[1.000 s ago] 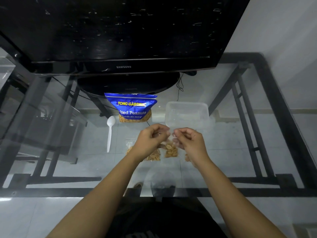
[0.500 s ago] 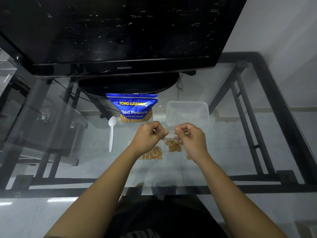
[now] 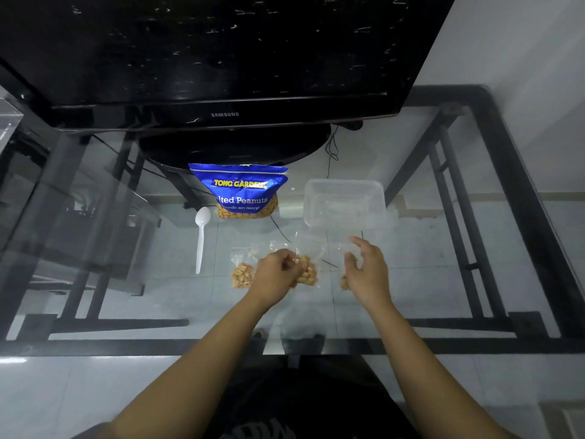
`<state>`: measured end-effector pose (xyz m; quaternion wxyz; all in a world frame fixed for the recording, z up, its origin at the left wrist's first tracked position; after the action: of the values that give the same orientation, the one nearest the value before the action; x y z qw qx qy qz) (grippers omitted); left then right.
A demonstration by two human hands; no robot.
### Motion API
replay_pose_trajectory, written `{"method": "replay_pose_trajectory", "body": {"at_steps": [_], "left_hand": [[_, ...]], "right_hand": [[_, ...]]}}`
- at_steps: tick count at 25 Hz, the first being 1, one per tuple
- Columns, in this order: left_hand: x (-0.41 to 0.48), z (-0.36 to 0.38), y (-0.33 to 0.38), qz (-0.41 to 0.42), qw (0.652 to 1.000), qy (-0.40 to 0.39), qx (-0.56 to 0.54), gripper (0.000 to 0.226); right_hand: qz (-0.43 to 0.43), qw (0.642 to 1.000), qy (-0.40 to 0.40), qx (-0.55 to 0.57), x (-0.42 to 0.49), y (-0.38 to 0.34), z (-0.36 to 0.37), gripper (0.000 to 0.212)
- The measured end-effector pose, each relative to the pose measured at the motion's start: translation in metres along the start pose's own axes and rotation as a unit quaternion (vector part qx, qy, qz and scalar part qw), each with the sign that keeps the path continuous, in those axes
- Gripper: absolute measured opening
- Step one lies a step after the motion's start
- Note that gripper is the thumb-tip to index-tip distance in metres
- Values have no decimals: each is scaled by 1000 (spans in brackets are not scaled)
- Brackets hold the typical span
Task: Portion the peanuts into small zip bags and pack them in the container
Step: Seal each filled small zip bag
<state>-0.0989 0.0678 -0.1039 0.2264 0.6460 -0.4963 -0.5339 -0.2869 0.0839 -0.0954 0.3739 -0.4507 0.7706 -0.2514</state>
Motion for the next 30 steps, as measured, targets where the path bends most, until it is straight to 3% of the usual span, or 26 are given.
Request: {"method": "replay_pose_trajectory", "body": {"at_steps": [2, 4, 7, 10, 12, 15, 19, 22, 24, 27, 30], "left_hand": [[6, 3, -6, 8, 994, 35, 100, 18], [10, 12, -8, 20, 980, 33, 194, 21], [11, 22, -7, 35, 952, 40, 302, 25], [7, 19, -7, 47, 945, 64, 319, 30], [3, 13, -3, 76, 949, 88, 293, 28], [2, 7, 9, 126, 969, 101, 189, 22], [8, 18, 23, 65, 997, -34, -13, 37], [10, 15, 37, 72, 990, -48, -111, 19], [10, 11, 43, 71, 987, -56, -136, 11], [9, 11, 47, 49, 982, -100, -152, 9], [6, 8, 56, 83, 988, -97, -82, 8]], "right_hand": [[-6, 994, 42, -97, 0, 18, -3, 36], [-8, 991, 39, -126, 3, 31, 2, 33], [2, 995, 28, -93, 8, 35, 7, 25], [8, 997, 36, -74, 10, 36, 3, 23], [3, 997, 42, -61, 9, 37, 2, 22], [10, 998, 25, 50, 7, 34, 3, 22], [25, 979, -62, 192, -4, 12, 7, 26], [13, 966, -82, 245, -11, -6, 6, 22], [34, 955, -74, 287, -10, -10, 4, 22], [21, 965, -45, 256, -7, -14, 0, 10], [1, 976, -21, 218, -8, -19, -1, 8]]}}
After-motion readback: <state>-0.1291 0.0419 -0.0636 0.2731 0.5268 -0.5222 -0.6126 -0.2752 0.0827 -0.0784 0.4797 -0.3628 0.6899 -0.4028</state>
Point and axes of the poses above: each hand's wrist, its own x-axis towards the middle knuckle, its own z-axis out of the palm, y = z × x, the point moved 5 cm from there along x, towards the middle knuckle, and after that the axes turned 5 degrees about -x, right-handed, at the moved point
